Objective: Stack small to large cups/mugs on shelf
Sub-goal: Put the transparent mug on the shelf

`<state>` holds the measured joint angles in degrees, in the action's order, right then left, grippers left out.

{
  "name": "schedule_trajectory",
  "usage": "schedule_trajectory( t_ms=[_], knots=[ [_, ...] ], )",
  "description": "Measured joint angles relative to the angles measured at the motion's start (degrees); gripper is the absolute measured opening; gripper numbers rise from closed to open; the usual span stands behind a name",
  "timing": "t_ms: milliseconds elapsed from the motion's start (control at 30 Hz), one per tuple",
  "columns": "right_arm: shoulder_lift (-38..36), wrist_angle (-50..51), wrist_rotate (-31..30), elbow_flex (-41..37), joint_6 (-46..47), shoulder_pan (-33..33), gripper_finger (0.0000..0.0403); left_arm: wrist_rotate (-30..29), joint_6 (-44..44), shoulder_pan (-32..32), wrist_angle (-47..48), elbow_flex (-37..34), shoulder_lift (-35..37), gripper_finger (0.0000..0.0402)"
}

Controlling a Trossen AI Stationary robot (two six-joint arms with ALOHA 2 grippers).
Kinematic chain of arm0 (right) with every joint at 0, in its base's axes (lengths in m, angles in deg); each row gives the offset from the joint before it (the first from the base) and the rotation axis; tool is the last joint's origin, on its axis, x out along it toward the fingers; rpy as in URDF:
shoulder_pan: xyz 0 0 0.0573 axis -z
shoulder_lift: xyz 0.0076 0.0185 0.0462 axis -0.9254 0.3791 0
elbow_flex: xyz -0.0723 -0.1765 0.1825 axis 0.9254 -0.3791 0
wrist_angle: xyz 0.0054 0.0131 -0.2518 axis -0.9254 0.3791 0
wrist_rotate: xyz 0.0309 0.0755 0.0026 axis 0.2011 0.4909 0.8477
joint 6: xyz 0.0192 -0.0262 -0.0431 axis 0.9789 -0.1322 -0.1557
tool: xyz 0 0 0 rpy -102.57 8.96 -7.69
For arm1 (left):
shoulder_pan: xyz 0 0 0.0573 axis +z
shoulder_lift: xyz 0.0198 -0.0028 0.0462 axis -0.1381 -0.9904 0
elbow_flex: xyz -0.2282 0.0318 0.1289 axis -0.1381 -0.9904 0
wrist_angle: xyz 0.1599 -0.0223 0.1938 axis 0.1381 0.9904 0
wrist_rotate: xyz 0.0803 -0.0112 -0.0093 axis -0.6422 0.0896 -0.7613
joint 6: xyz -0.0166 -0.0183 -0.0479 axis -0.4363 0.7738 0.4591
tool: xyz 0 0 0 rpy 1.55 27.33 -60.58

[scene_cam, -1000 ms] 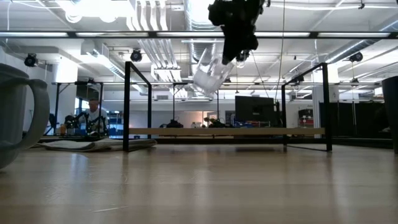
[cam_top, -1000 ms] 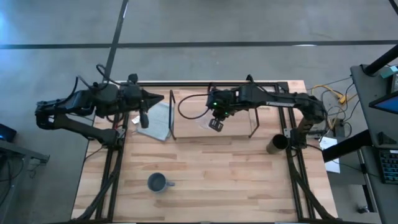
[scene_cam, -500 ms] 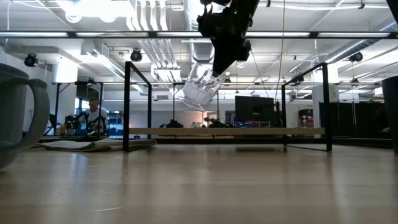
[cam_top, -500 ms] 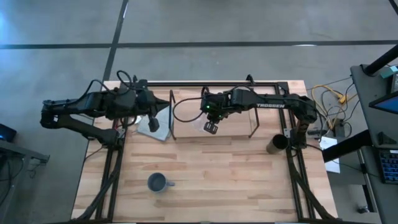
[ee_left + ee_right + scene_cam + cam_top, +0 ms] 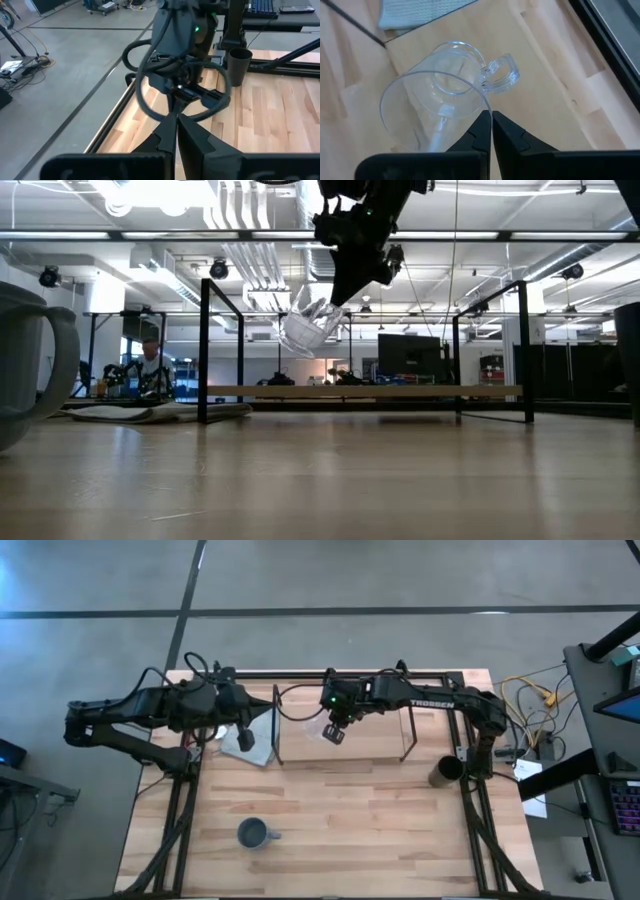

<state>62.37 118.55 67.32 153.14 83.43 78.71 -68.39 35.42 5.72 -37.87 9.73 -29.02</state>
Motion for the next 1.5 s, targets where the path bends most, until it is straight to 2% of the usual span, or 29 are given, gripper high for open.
schedule_trajectory(
  t_ms=[100,200,400,700,1000,1500],
  knots=[
    [0.57,-0.34,0.65,0.00,0.00,0.44,0.0009,0.00,-0.04,0.00,0.02,0.00,0.23,0.0001],
    [0.81,-1.81,4.46,-0.02,0.00,0.78,0.0009,0.00,-0.06,0.00,0.02,0.00,0.32,0.0001],
    [0.99,-5.09,4.54,-0.01,-0.78,0.99,0.0009,0.00,-0.12,0.00,0.07,0.00,0.32,0.0001],
    [1.01,-1.05,4.75,-0.20,-0.60,1.04,0.0009,0.00,-0.13,0.00,0.07,0.00,0.32,0.0001],
    [1.01,-1.24,4.73,-0.85,-0.02,1.04,0.0009,0.00,-0.15,0.00,0.07,0.00,0.32,0.0001],
    [1.02,-5.52,4.75,-3.59,0.24,1.04,0.0009,0.02,-0.16,0.00,0.07,0.00,0.32,0.0001]
  ],
)
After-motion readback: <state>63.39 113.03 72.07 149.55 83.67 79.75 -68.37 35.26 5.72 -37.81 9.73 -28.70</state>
